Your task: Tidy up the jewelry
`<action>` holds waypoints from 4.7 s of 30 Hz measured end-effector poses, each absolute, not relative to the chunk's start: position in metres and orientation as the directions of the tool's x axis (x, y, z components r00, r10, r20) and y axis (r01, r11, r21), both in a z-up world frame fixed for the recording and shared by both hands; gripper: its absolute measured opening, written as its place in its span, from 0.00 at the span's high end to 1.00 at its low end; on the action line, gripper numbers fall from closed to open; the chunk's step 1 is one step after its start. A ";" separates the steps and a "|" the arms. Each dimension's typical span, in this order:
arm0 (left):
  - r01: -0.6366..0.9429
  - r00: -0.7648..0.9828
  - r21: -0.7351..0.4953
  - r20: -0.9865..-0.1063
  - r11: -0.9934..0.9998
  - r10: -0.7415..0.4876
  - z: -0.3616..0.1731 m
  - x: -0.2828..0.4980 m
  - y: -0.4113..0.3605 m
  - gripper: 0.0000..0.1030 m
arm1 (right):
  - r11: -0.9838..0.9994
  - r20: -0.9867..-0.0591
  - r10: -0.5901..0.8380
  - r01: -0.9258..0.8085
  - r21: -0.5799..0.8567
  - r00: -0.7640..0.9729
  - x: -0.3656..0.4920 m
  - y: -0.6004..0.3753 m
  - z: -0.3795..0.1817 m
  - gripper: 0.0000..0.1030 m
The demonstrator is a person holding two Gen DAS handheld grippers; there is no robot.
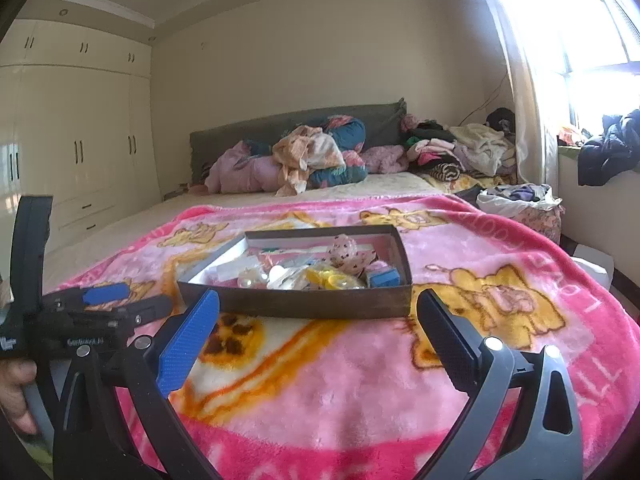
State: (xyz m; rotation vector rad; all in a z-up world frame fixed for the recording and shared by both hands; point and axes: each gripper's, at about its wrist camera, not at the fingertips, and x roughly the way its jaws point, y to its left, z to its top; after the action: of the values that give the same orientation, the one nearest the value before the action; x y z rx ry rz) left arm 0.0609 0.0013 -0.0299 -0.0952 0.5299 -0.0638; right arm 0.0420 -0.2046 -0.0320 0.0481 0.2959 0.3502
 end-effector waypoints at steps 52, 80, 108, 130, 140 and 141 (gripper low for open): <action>-0.025 0.896 -0.077 -0.445 0.997 -0.012 -0.036 0.072 -0.009 0.11 | 0.959 -0.309 0.279 -0.281 0.037 0.909 0.059 -0.194 -0.050 0.06; -0.025 0.896 -0.077 -0.445 0.997 -0.012 -0.036 0.071 -0.010 0.11 | 0.959 -0.308 0.278 -0.281 0.037 0.910 0.058 -0.194 -0.050 0.06; -0.025 0.896 -0.076 -0.445 0.997 -0.011 -0.036 0.071 -0.009 0.11 | 0.959 -0.308 0.278 -0.281 0.036 0.910 0.058 -0.194 -0.051 0.06; -0.021 0.893 -0.082 -0.450 0.996 -0.018 -0.037 0.071 -0.010 0.11 | 0.959 -0.308 0.277 -0.280 0.035 0.910 0.058 -0.194 -0.051 0.06; -0.030 0.887 -0.089 -0.462 0.996 -0.015 -0.042 0.069 -0.009 0.11 | 0.959 -0.308 0.279 -0.280 0.039 0.910 0.057 -0.195 -0.051 0.06; -0.036 0.886 -0.088 -0.463 0.996 -0.009 -0.042 0.069 -0.008 0.11 | 0.960 -0.308 0.276 -0.279 0.037 0.910 0.057 -0.194 -0.051 0.06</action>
State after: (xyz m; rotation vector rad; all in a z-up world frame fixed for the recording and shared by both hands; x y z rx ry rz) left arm 0.0689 -0.0075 -0.0417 -0.0947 0.4819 0.0140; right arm 0.0573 -0.1944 -0.0506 -0.0076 0.3167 0.2860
